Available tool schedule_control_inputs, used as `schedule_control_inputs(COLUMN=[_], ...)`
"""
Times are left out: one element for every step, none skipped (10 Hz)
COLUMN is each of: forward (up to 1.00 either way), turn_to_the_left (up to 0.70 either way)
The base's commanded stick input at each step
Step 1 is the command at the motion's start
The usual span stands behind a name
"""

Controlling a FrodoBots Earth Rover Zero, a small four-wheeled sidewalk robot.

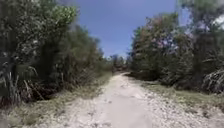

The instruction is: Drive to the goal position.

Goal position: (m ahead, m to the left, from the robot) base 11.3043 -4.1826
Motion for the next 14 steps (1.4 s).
schedule_control_inputs(forward=[0.50,0.50,0.50,0.50,0.50,0.50,0.50,0.50,0.50,0.50,0.50,0.50,0.50,0.50], turn_to_the_left=[0.00,0.00,0.00,0.00,0.00,0.00,0.00,0.00,0.00,0.00,-0.12,-0.50,-0.50,-0.20])
